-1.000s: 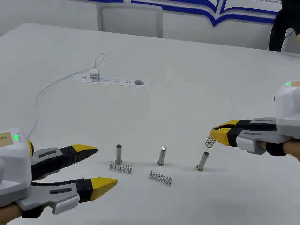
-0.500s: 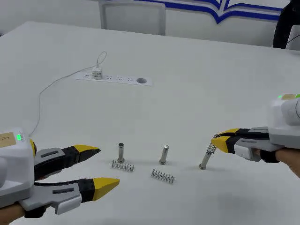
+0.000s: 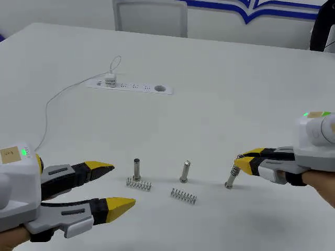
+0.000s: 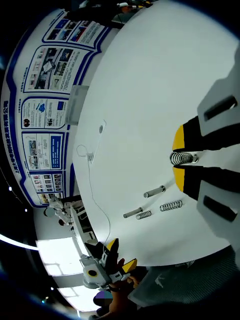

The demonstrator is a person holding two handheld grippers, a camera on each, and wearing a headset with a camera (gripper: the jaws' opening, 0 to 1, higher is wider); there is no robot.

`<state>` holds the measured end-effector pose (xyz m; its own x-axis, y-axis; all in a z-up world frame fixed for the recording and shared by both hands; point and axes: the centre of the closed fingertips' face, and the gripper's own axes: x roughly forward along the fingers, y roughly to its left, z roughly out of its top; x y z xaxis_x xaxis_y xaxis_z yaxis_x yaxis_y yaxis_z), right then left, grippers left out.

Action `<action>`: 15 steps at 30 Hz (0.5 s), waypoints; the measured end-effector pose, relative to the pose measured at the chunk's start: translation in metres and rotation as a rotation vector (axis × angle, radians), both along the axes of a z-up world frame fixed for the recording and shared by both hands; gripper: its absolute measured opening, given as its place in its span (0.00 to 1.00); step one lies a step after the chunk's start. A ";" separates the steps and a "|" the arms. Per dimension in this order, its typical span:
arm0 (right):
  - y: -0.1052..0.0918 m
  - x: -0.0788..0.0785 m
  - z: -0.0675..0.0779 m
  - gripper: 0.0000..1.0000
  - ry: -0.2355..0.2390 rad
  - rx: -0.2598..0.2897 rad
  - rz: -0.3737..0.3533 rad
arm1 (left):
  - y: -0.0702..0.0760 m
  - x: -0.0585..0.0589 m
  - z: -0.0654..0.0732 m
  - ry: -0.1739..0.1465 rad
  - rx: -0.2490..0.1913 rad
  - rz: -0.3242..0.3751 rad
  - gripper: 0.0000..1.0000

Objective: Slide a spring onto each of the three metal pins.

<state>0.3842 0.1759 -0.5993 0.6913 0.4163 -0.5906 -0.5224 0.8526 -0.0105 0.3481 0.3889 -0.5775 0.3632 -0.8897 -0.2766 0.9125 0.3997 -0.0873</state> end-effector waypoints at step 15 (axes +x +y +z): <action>-0.005 0.000 -0.028 0.12 0.044 -0.025 -0.005 | 0.001 0.000 0.000 -0.001 0.002 0.002 0.49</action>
